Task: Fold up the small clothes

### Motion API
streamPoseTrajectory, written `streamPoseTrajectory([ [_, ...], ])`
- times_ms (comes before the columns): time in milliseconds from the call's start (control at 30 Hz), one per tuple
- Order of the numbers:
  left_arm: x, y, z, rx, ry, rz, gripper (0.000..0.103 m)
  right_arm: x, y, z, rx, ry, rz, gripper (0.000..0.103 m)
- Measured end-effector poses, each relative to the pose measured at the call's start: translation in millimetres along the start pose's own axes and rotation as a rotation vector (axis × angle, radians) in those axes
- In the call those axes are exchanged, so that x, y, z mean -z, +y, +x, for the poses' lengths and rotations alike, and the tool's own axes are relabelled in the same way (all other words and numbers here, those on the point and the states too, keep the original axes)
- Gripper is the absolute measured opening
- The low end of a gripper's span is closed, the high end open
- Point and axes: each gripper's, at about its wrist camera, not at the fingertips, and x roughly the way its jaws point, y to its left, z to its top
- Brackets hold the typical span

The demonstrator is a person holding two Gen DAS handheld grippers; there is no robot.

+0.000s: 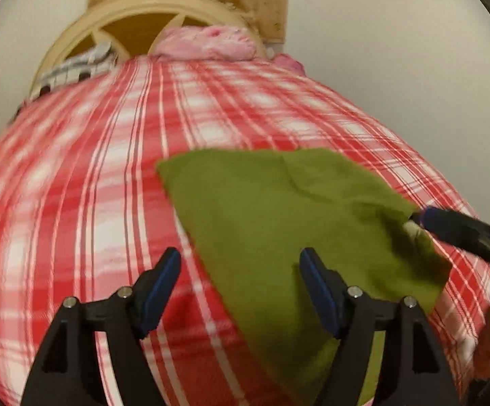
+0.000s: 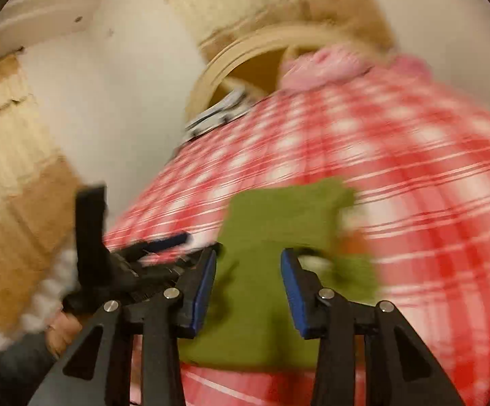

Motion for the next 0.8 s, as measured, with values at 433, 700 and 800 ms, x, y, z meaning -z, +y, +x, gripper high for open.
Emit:
streamPoseTrajectory([
  [433, 34.5, -18.7, 18.2, 0.072, 0.008, -0.018, 0.099, 8.2, -65.6, 29.7, 0.172, 0.091, 0.174, 0.039],
  [700, 41.8, -17.9, 18.9, 0.076, 0.01, -0.045, 0.103, -24.1, 13.5, 52.6, 0.119, 0.087, -0.116, 0.055],
  [800, 41.9, -18.3, 19.8, 0.068, 0.011, -0.043, 0.103, -26.8, -3.3, 83.3, 0.14, 0.173, -0.07, 0.055],
])
